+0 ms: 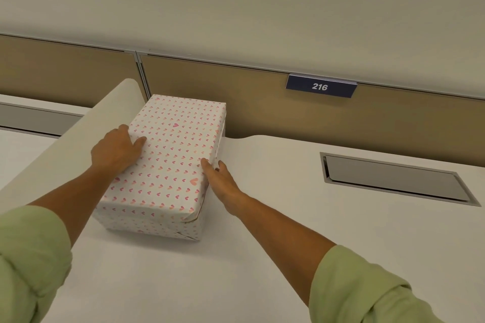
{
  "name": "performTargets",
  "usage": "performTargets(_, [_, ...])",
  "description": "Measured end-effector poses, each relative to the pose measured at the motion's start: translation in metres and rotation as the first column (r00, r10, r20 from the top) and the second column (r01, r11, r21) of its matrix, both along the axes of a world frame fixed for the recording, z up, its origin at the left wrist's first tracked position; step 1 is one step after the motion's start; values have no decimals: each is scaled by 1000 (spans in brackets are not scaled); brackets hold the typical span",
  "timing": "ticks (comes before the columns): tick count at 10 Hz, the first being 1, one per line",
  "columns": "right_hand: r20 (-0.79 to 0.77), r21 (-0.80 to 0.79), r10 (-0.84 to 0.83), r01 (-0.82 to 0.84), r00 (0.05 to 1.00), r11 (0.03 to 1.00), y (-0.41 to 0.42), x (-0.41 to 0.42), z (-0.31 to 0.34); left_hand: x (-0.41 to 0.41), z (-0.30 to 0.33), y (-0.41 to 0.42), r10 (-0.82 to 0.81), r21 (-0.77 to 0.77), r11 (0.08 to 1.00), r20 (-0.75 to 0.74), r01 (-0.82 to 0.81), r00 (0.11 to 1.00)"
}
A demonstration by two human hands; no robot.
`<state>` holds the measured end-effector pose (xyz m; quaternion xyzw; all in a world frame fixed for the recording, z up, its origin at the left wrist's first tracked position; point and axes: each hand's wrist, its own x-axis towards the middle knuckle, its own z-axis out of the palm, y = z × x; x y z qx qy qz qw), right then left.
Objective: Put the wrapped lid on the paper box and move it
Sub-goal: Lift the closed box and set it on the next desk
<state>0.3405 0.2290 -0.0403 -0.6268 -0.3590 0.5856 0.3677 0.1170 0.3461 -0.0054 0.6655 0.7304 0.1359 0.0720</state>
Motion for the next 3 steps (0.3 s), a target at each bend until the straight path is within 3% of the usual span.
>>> performTargets(3, [139,19,-1,-1,990,1000,-23,23,32,27,25,-50,-94,-17,995,-32,94,995])
